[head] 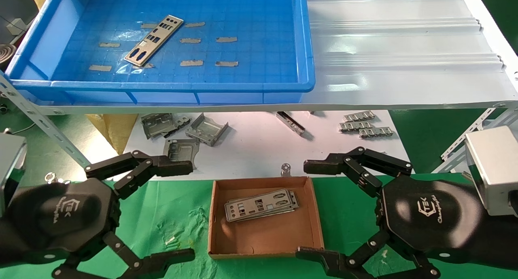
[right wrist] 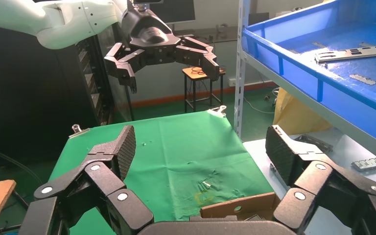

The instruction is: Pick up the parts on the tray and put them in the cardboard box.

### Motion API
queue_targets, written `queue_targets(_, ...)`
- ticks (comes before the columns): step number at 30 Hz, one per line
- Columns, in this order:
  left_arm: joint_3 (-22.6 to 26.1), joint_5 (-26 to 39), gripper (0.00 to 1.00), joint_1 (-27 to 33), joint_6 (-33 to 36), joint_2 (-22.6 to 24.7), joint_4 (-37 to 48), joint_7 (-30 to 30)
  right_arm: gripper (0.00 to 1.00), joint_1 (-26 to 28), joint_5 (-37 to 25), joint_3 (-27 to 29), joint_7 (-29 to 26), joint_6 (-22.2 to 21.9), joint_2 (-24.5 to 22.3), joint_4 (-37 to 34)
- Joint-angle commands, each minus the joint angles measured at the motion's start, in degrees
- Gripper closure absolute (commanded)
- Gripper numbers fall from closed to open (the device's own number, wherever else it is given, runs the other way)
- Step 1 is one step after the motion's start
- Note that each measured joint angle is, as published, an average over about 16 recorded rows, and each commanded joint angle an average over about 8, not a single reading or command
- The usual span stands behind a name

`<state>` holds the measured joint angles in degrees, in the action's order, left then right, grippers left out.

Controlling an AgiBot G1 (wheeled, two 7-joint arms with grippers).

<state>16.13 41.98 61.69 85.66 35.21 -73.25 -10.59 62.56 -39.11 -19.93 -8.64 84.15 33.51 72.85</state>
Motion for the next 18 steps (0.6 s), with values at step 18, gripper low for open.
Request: queue_targets(18,0.0,0.0,0.00,0.0,0.0,0.0,0.0,0.0,1.00,0.0,0.0,0.0,0.0,0.0,0.0,0.0)
